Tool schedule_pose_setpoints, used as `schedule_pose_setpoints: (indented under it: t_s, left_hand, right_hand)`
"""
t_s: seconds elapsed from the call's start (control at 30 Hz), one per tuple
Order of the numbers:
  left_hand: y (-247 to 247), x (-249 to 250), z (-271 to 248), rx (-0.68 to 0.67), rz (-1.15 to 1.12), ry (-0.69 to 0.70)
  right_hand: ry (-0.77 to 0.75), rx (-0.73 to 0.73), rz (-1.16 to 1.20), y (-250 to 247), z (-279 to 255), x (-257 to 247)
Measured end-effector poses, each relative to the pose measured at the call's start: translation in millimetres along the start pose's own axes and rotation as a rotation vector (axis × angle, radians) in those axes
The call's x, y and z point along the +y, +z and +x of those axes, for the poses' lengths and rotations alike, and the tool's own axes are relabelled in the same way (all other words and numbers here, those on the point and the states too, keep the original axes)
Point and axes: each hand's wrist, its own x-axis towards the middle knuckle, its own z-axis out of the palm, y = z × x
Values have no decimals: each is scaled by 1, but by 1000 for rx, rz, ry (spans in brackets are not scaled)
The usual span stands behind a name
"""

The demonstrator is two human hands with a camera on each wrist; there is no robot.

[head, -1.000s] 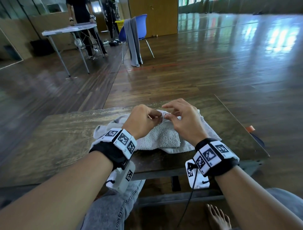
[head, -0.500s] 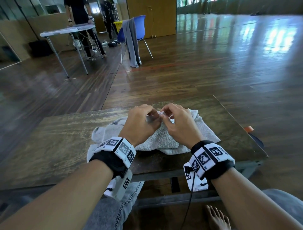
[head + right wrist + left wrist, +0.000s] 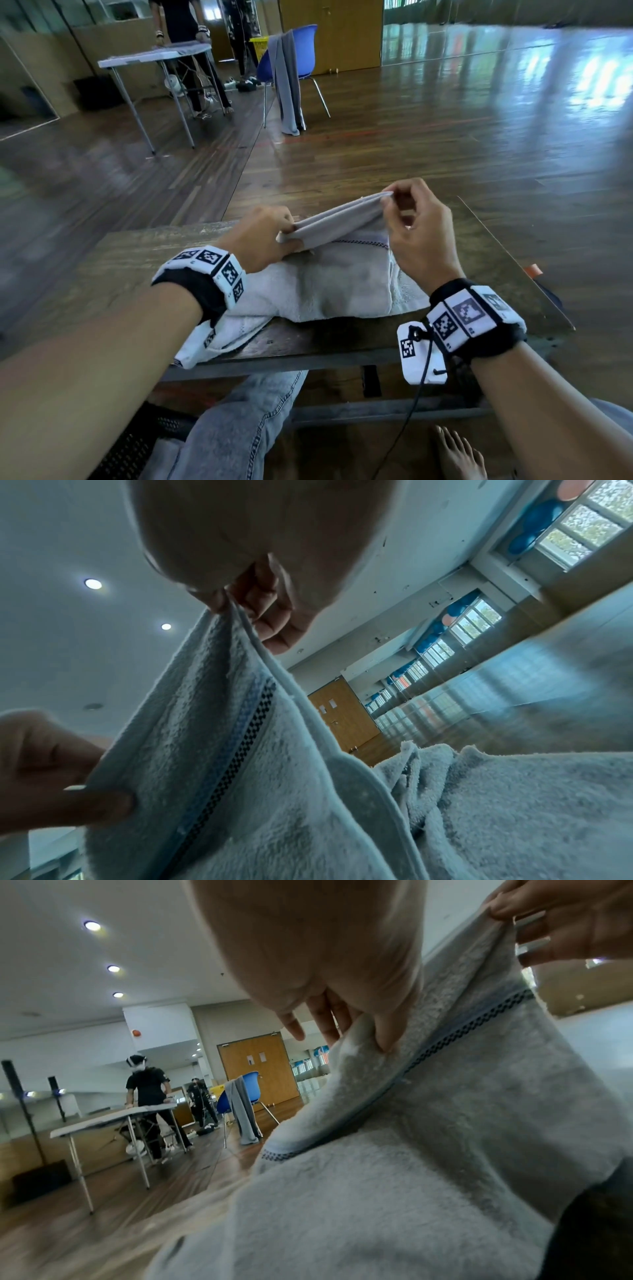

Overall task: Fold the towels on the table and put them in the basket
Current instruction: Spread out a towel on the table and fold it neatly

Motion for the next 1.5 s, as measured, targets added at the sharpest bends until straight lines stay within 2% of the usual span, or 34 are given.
schedule_pose_setpoints:
  t_s: [0.13,0.27,0.37,0.57,0.73,0.93,1.07,1.23,1.33,1.5]
  left_hand:
    - [-3,-16,-7,-52,68,11]
    - [-10,-34,-18,-94,135,-52]
    - [-18,-50,-29,-90,164,-110]
    - [-24,-63,-44,-11,60,-147]
    - [-32,-64,-51,48,-31,-170]
    - [-53,-64,-52,47,-69,-72]
    - [-80,-61,-32,126,-118,-70]
    - [-122,-58,11,236,-105,-91]
    - [-142,-56,31,324,-142,-110]
    - [-176,-51,36,546,-225,-68]
  right_hand:
    - [34,48,-18,-4,4,9]
    - [93,113,-57,-5,7,23]
    - [143,109,-113,-3,5,33]
    - [233,100,-157,-12,-6,41]
    - [237,46,-197,-19,-20,35]
    - [222,0,-256,-27,-27,26]
    - [170,-8,-374,-34,6,10]
    - [225,-68,-452,-41,91,-18]
    - [229,-65,-386,-43,132,-38]
    - [76,66,-210,-57,154,-66]
